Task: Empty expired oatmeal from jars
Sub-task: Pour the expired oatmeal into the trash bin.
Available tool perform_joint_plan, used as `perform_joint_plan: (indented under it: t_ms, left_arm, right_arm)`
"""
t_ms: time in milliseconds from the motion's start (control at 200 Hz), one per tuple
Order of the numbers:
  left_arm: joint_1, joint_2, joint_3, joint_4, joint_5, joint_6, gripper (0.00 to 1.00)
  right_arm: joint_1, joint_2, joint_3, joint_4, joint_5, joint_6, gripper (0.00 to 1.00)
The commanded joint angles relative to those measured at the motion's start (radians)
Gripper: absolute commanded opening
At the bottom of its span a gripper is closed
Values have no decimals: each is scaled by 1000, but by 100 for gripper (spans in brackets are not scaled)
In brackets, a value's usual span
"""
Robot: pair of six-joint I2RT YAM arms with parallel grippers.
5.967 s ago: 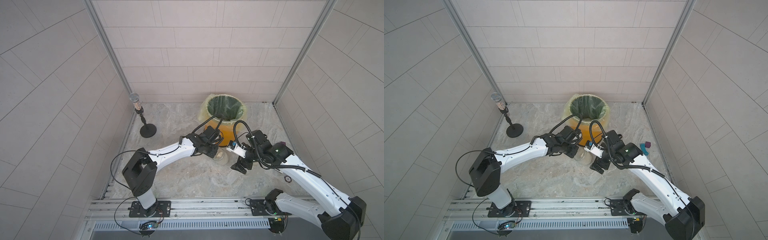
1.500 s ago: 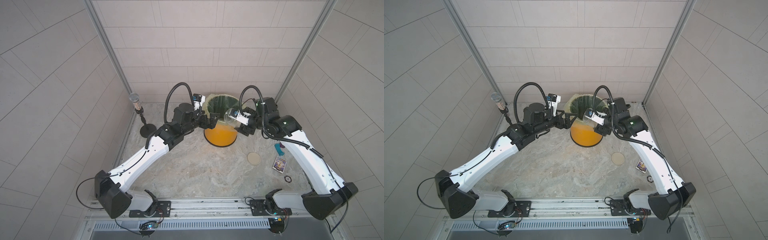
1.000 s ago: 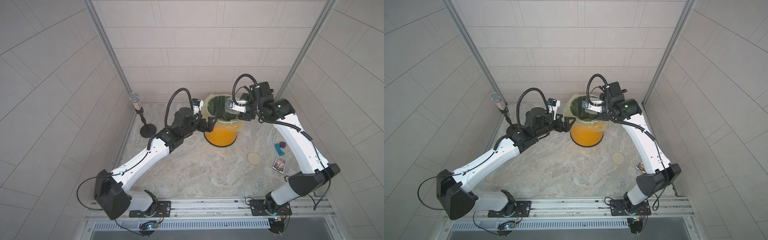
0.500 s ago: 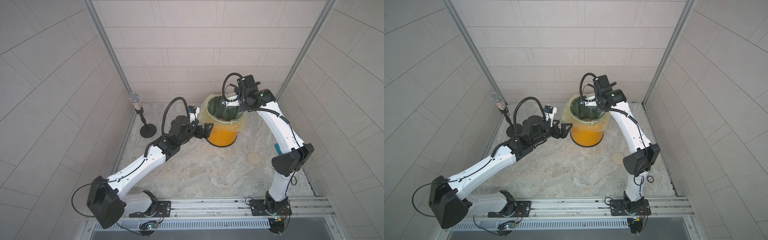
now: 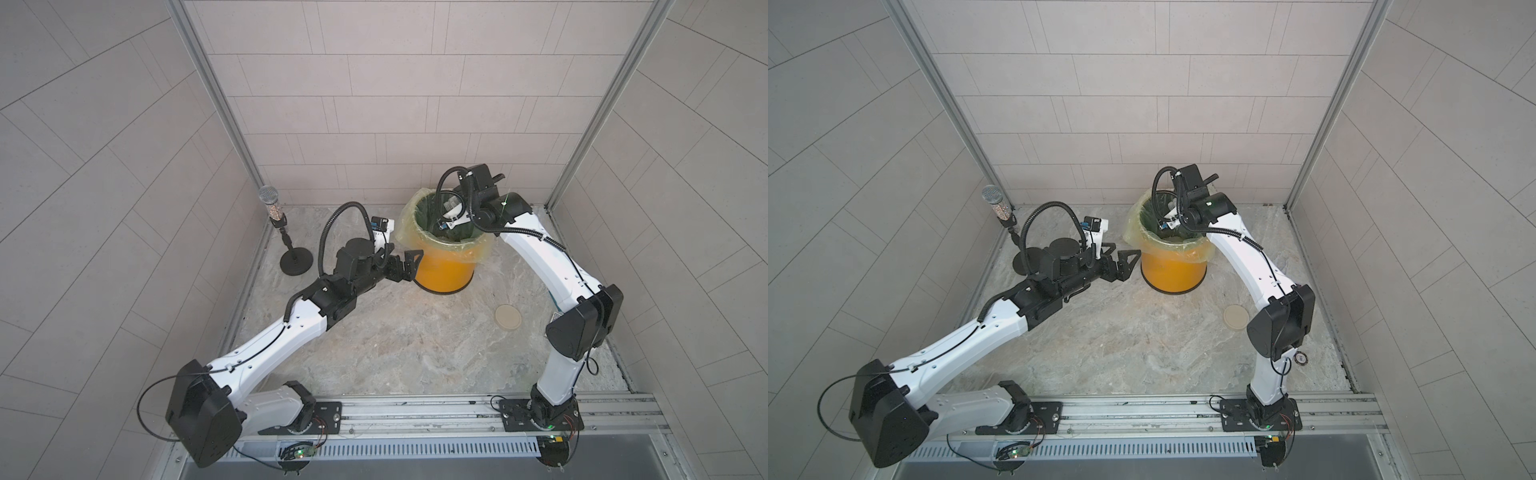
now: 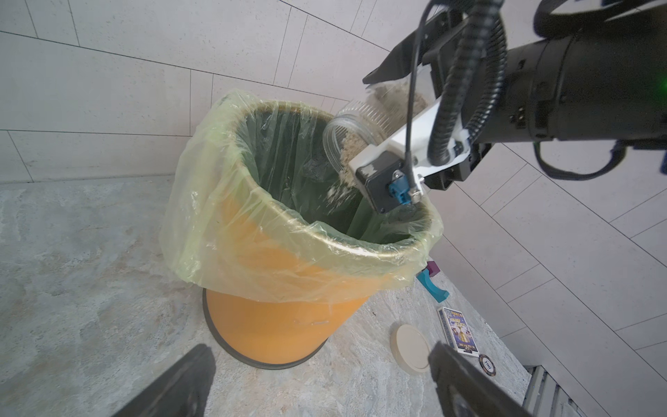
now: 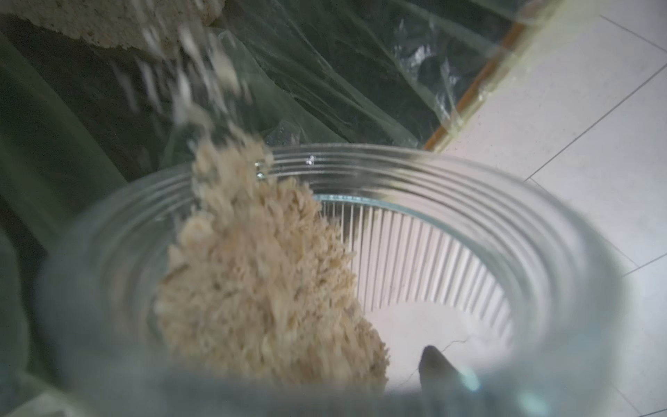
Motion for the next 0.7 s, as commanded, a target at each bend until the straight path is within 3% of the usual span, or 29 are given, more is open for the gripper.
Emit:
perform_joint_plan:
  t_ms: [0,100,265,405,555,695]
  left_arm:
    - [6,-33,-19,35,-8,-7,100]
    - [7,-40,-28,37,-9,-8,100]
    - [7,-40,-49,65,1,-21,100]
    - [7,-43,-52,59,6,-22,100]
    - [6,-49,-50,62,8,-17,100]
    - [8,-51,-43,43,6,-14,100]
  right_arm:
    - [16,-46,58,109,92,-92,0]
    - [16,-30,70,154,126,-128,0]
    - [24,-41,-41,366,167,-239,0]
    - [43,-32,-2,303,197,-183,0]
    - [35,-92,-241,602,161,-336,0]
    - [61,-77,-137,465,203,-279,0]
